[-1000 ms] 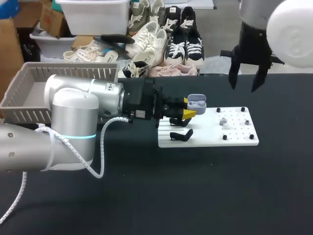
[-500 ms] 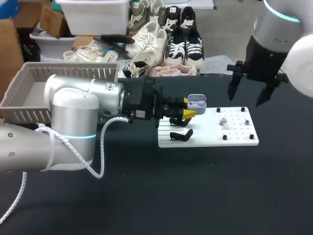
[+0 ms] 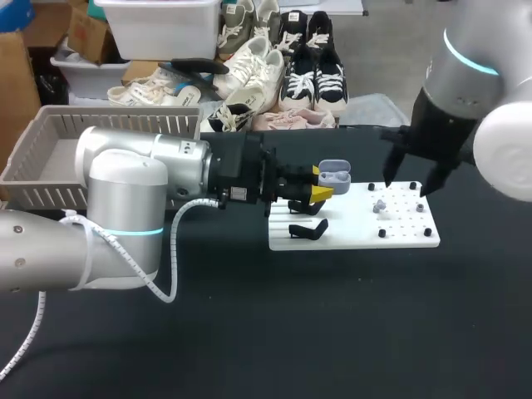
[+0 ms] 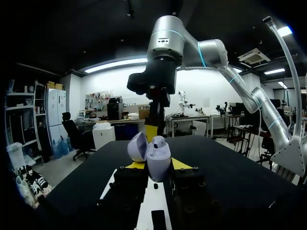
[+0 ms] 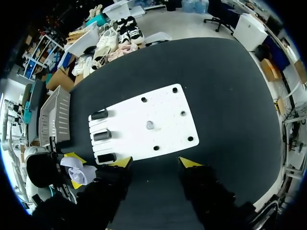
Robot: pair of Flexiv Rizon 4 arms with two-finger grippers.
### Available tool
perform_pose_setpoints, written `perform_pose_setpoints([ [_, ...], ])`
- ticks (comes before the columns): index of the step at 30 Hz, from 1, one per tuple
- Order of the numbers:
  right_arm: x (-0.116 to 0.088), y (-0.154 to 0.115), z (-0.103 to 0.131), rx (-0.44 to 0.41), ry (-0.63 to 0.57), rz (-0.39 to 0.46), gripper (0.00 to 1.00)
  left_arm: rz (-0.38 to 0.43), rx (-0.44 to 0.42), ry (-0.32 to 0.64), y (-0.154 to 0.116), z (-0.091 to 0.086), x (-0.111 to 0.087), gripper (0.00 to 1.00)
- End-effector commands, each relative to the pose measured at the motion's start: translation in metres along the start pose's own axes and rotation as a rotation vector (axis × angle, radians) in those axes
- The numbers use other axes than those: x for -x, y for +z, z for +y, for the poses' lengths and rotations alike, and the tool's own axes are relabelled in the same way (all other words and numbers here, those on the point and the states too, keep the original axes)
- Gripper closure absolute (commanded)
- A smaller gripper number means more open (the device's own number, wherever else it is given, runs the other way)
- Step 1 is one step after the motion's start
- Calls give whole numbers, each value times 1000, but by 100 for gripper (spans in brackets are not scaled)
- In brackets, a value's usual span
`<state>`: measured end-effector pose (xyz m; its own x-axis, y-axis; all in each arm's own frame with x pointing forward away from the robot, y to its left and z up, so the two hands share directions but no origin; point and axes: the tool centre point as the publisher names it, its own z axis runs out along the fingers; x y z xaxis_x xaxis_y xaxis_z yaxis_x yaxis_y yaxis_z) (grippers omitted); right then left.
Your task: Pick up each earbud case from the left stands, insert the matching earbuds, close the lid, and place the case in the box.
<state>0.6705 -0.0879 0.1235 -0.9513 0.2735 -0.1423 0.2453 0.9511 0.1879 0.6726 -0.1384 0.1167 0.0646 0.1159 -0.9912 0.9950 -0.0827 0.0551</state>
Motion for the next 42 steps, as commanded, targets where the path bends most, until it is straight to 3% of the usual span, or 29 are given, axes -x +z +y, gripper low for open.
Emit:
perform_pose_setpoints([
  [1, 4, 9, 3, 10, 3, -2, 47, -1, 2, 1, 0, 0, 0, 100],
  [12, 12, 29, 9, 44, 58, 17, 44, -1, 2, 1, 0, 0, 0, 100],
  [15, 13, 36, 10, 52, 74, 24, 56, -1, 2, 1, 0, 0, 0, 100],
  [23, 19, 54, 10, 48, 103, 35, 51, -1, 2, 1, 0, 0, 0, 100],
  [42, 27, 72, 10, 64, 116, 12, 51, -1, 2, 1, 0, 0, 0, 100],
])
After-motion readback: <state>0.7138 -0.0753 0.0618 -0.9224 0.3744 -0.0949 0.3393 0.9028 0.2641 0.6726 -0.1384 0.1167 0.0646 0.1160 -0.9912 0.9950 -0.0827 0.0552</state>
